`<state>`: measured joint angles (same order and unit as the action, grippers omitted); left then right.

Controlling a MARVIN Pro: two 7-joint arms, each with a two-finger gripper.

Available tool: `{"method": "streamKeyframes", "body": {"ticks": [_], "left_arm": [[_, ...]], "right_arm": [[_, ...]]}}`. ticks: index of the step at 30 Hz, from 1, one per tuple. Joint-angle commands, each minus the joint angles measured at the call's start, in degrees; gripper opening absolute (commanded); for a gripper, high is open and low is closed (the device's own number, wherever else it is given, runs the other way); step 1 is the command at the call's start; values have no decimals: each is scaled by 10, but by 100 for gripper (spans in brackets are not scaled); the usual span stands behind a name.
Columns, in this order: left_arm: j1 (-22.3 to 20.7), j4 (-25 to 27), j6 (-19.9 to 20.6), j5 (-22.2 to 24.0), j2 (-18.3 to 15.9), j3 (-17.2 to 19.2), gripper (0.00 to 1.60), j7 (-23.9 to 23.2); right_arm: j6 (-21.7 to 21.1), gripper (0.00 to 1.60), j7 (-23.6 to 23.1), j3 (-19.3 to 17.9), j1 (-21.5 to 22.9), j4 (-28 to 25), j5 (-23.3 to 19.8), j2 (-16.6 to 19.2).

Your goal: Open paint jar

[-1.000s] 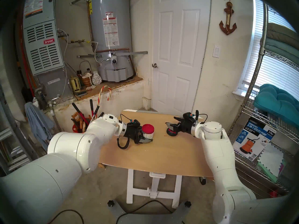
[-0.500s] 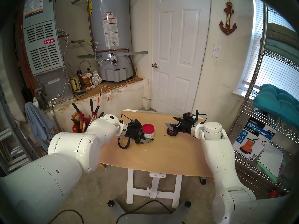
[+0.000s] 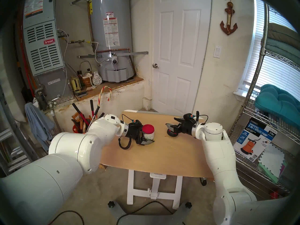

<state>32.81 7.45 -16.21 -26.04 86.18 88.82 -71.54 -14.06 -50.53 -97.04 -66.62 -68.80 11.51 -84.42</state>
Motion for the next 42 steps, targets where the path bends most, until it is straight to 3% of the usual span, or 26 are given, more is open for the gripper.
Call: {"method": "streamKeyframes", "body": {"ticks": [1, 19, 42], "left_arm": [[-10, 3, 0, 3, -5, 3, 160, -10], [-8, 5, -6, 8, -34, 12, 160, -88], [-6, 7, -11, 7, -55, 24, 160, -112]], "right_arm": [[4, 160, 1, -2, 8, -14, -3, -2], [5, 160, 10, -5, 7, -16, -1, -5], [6, 160, 15, -3, 8, -14, -3, -6]]}}
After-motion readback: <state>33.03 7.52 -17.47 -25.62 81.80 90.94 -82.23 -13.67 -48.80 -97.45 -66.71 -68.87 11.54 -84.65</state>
